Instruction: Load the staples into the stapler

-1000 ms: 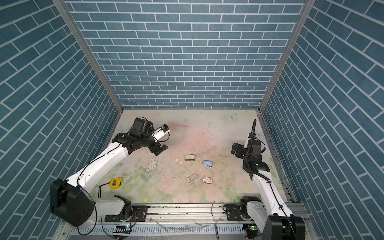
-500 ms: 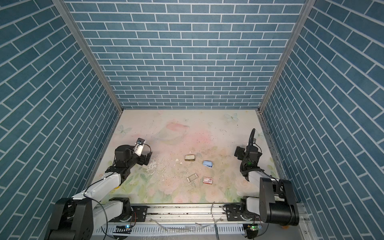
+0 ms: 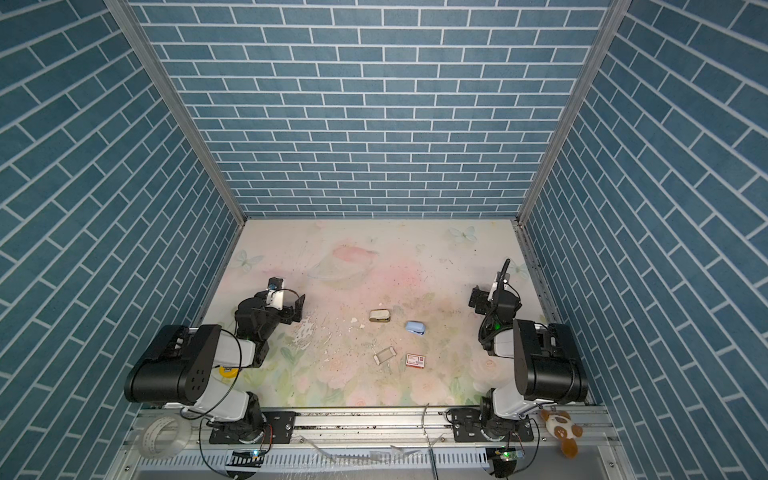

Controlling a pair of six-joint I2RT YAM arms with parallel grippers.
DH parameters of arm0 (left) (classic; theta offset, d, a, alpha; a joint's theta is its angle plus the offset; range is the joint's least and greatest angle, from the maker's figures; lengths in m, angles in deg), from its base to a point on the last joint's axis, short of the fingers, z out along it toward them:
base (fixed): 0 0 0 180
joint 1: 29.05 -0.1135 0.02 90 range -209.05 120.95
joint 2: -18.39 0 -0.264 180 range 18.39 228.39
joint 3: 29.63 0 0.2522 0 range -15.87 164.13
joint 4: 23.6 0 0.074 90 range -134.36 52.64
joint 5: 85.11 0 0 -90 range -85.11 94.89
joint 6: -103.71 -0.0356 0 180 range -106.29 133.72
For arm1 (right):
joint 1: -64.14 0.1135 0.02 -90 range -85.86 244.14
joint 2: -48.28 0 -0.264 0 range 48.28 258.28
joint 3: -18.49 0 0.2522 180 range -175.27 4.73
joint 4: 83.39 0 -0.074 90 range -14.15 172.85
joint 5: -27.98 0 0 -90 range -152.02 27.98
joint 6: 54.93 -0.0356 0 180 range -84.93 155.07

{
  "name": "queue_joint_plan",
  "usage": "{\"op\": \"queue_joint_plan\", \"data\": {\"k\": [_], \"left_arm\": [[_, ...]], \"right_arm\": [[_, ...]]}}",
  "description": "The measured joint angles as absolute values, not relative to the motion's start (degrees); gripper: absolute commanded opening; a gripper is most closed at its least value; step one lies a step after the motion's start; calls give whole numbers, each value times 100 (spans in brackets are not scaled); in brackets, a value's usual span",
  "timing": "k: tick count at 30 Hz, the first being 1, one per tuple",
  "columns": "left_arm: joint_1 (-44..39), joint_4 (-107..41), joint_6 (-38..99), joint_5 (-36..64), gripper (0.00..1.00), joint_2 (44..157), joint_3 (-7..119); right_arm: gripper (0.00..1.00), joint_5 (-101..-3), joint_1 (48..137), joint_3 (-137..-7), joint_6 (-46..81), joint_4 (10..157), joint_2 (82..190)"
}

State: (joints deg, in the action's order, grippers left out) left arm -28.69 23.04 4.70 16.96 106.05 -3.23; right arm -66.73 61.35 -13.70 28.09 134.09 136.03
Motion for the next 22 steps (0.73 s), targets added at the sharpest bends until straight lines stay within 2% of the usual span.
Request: {"op": "queue_joint_plan", "data": {"k": [7, 22], "left_arm": [[-2891, 1781, 564, 1663, 100, 10585, 506], [-2893, 1471, 634, 1652, 100, 10581, 532]], "right_arm": [[99, -6558, 6135, -1711, 2907, 13289, 13625], [99, -6269, 6135, -1720, 2962, 13086, 13627]]}}
